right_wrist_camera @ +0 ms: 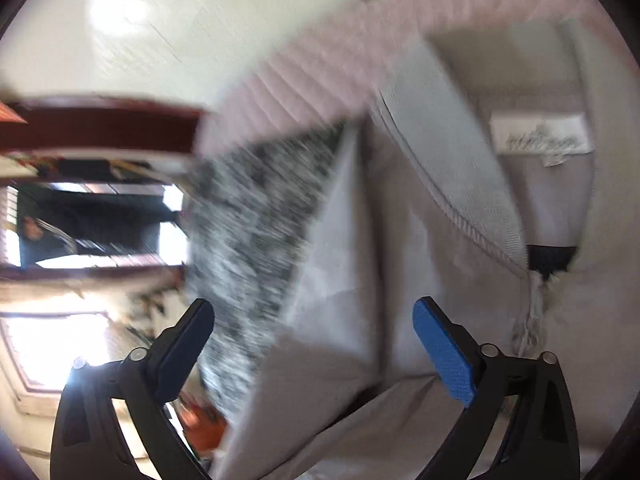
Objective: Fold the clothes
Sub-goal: 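Release the jacket and flatten it on the blanket with both grippers, then grasp the ribbed cuff of a jacket sleeve with the right gripper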
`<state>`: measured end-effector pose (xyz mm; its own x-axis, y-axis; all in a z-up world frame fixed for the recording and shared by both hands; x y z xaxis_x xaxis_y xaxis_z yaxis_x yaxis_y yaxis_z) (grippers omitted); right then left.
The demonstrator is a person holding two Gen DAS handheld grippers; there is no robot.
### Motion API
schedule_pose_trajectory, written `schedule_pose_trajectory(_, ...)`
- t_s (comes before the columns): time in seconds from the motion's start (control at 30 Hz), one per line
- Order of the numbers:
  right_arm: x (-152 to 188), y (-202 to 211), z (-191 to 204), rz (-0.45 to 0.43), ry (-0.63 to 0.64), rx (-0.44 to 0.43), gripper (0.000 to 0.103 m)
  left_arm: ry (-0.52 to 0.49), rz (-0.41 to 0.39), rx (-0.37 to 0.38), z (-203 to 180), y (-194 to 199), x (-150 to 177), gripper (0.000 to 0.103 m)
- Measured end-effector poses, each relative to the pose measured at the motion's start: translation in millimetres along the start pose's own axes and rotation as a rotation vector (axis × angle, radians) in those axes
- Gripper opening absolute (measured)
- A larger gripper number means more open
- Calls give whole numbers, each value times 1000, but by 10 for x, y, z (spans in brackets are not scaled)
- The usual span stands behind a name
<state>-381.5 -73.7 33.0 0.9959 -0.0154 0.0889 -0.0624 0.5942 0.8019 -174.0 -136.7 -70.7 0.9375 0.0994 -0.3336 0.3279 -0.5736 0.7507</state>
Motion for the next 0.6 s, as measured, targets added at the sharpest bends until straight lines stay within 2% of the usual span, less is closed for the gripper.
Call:
schedule_pose_trajectory(0.03, 19, -173, -1, 67, -2, 18, 103, 2, 3, 1, 0, 4, 3, 90)
schedule_pose_trajectory(0.07, 76, -337, 139, 132, 13, 1, 103, 4, 7, 2, 1, 7, 6, 90)
schedule_pose_trajectory(0.1, 84, -404, 391, 144, 72, -20, 103, 12, 8, 7, 8, 8, 1, 90)
schedule_pose_trajectory(0.2, -7, -378, 1226, 90, 260, -63, 103, 40, 9, 26, 34, 8, -22, 90)
schedule_pose_trajectory(0.27, -98, -225, 1733, -1, 391, -8, 103, 65, 5, 48, 52, 20, -39, 90)
schedule_pose_trajectory(0.33, -192, -72, 1969, -85, 479, 120, 102, 87, 3, 67, 62, 31, -43, 90)
schedule_pose_trajectory(0.43, -261, 316, 2116, -274, 586, 289, 102, 115, -1, 86, 68, 50, -40, 90)
schedule_pose_trajectory(0.5, -225, 509, 2034, -298, 546, 256, 102, 132, -6, 88, 68, 71, -30, 90)
schedule_pose_trajectory(0.53, -197, 575, 1970, -291, 515, 237, 102, 144, -10, 88, 70, 86, -20, 90)
schedule_pose_trajectory(0.6, -22, 433, 1719, -133, 386, 173, 102, 171, -21, 94, 77, 126, -5, 90)
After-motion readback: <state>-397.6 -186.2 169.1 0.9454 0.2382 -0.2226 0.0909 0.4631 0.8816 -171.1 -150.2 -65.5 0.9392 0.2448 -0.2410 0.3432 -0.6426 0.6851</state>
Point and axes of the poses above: each gripper's, at about its wrist camera, not at the fingertips, and y roughly against the way its jaws point, z to its left, x to its underside, the point moved 9 cm from there along -y, roughly the way its jaws point, and after that the axes turned 9 degrees about x, right-handed, at the moved point
